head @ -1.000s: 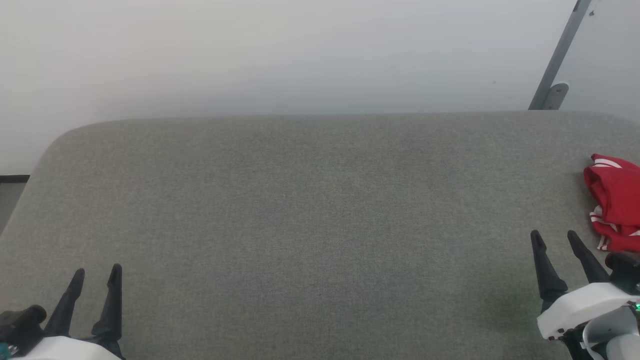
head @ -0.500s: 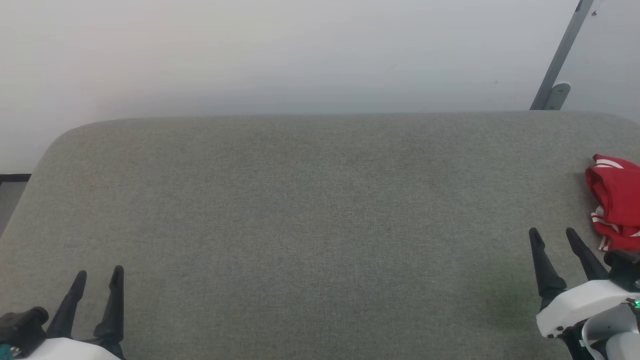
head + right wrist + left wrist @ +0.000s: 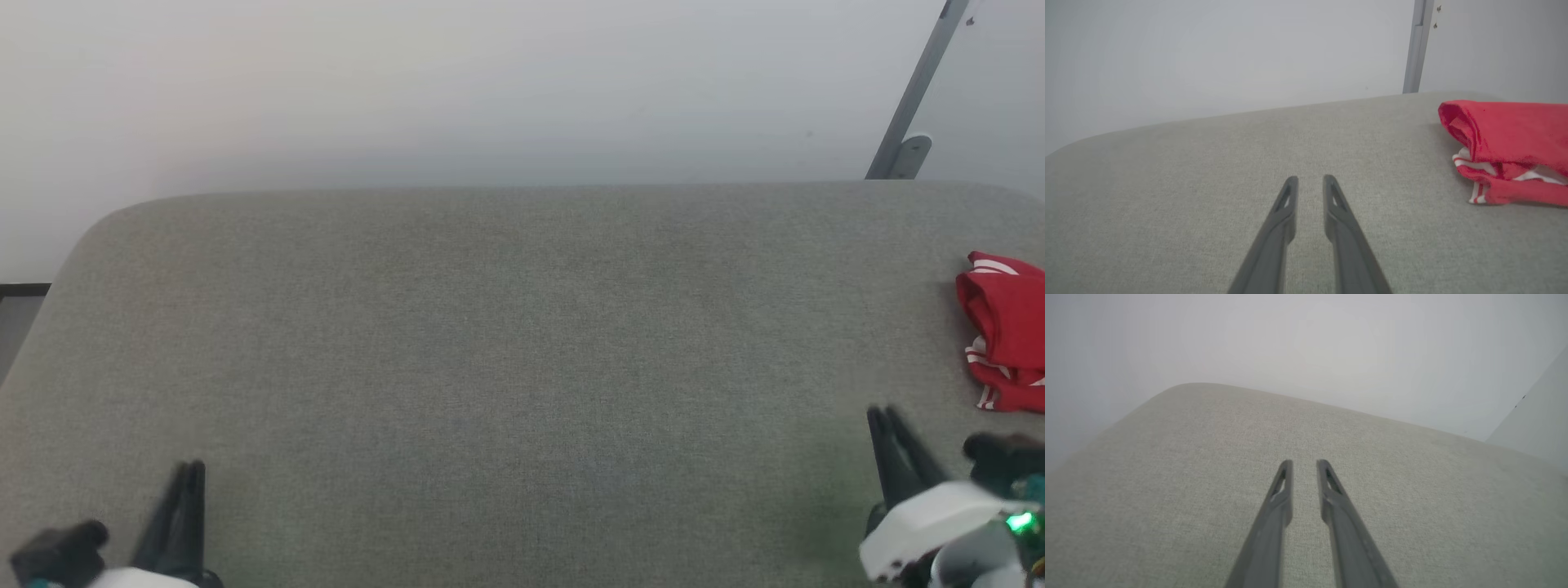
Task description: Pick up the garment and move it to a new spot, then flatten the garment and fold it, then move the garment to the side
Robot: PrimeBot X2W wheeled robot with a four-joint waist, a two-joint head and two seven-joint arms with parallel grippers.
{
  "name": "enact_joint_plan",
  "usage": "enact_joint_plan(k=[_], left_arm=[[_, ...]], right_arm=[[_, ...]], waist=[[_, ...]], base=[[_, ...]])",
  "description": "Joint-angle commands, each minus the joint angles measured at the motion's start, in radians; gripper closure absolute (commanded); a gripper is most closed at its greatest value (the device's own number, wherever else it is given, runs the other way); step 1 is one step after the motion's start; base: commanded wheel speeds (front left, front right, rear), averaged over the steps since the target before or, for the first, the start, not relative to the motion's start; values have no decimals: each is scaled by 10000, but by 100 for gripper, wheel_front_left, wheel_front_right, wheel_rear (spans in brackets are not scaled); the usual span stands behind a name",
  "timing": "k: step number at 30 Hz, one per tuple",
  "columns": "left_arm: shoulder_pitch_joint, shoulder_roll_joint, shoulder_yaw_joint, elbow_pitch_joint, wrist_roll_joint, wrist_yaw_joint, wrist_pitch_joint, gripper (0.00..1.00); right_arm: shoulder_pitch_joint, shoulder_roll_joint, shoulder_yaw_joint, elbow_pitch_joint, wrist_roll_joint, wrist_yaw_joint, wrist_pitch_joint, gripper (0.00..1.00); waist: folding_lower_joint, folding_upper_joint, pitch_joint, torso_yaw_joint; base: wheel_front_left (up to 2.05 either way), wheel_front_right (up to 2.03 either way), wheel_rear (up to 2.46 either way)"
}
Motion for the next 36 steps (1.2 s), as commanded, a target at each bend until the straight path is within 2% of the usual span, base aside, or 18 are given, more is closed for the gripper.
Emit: enact_joint_plan(k=[1, 19, 36], left_arm=[[-6, -24, 0, 9, -50, 0, 20, 100], [-447, -686, 234, -111, -2435, -4, 888, 100], [-755, -1166, 404, -197, -4173, -8, 1523, 100]], right_arm=[[-1, 12, -15, 16, 56, 0, 17, 100], [-139, 406, -236, -236, 2903, 0, 585, 100], [-235, 693, -374, -428, 4987, 1, 992, 100]], waist=[[0, -1, 0, -1], [0, -1, 18, -28], [0, -1, 34, -52]], base=[[0, 0, 0], [0, 0, 0], [0, 0, 0]])
